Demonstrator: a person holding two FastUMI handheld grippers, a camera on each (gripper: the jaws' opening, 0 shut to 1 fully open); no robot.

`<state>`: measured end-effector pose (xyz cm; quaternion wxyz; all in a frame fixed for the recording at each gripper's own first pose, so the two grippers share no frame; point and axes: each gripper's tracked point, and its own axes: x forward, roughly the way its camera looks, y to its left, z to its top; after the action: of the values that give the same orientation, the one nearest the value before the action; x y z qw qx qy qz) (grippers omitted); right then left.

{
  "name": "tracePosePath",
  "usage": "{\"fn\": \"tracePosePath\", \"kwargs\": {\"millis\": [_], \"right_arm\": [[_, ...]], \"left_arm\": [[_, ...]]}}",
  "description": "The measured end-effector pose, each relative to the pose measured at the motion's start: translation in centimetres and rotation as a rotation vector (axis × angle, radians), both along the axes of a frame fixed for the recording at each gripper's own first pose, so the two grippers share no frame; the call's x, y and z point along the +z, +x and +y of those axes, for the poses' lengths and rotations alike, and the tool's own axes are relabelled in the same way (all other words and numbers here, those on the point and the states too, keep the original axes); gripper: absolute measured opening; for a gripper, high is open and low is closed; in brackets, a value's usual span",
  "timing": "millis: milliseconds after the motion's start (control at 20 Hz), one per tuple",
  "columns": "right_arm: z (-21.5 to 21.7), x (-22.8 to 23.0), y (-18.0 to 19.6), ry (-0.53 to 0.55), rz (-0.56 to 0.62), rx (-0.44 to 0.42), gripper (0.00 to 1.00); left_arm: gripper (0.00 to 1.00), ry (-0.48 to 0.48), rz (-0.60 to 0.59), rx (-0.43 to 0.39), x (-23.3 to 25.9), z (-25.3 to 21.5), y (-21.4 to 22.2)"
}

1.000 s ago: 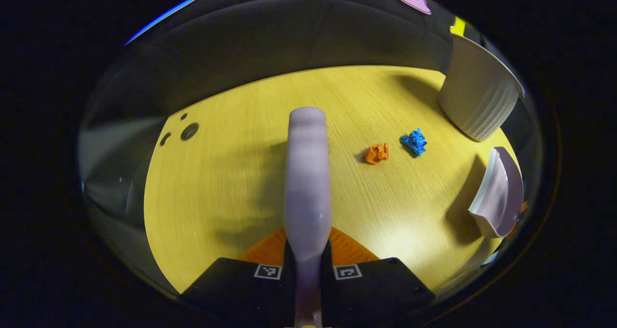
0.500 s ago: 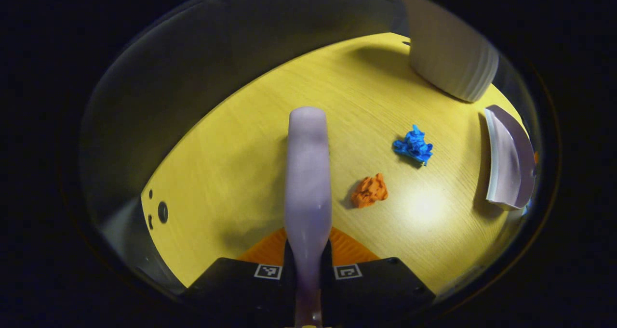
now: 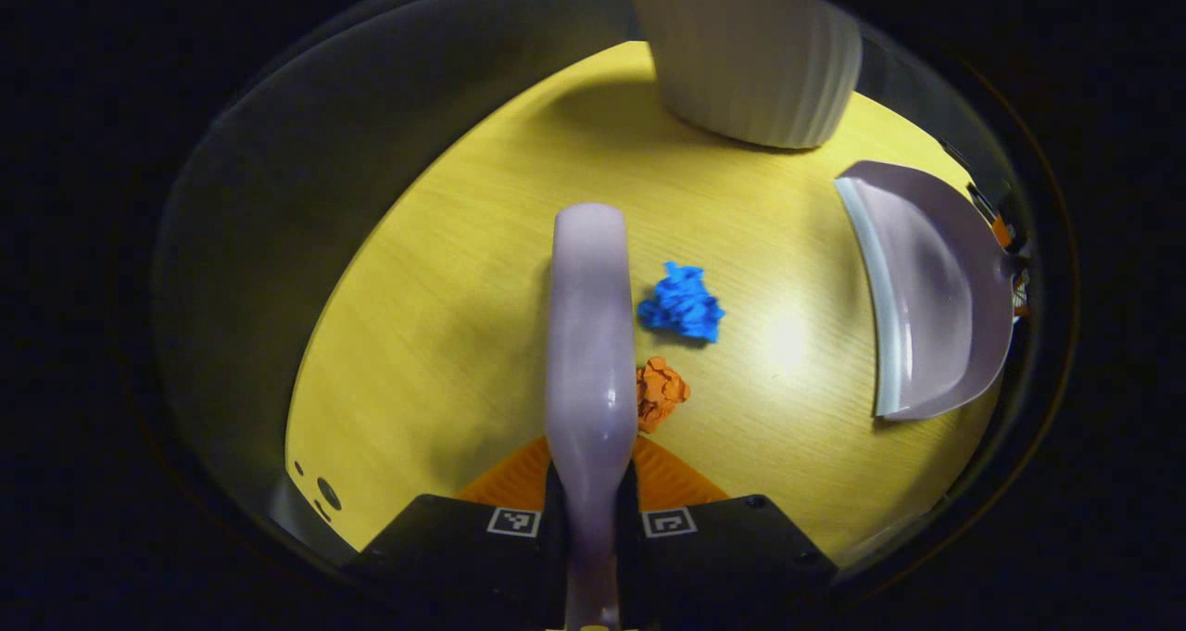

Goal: Pick up the small broom and dustpan from the desktop, sweep the trash into the dustpan with the broom, and then empty the trash into the garbage bin.

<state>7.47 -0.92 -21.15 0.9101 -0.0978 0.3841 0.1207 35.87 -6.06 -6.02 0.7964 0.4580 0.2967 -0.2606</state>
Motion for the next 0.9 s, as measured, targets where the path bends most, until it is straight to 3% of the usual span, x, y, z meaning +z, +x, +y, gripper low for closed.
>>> {"fn": "tracePosePath", "kwargs": {"millis": [300, 700, 900], "right_arm": [[-0.2, -0.2, 0.4, -0.014, -0.023, 0.033, 0.35], [-1.0, -0.5, -0.1, -0.024, -0.042, 0.057, 0.35], [-1.0, -0.6, 0.3, 0.003, -0.047, 0.058, 0.35]], "left_arm": [[0.25, -0.074, 0.183, -0.05, -3.4, -4.9, -7.3], [0.25, -0.256, 0.443, 0.006, -6.7, -10.4, -16.8], [0.25, -0.353, 0.411, 0.072, -6.1, -11.2, -17.8]]}}
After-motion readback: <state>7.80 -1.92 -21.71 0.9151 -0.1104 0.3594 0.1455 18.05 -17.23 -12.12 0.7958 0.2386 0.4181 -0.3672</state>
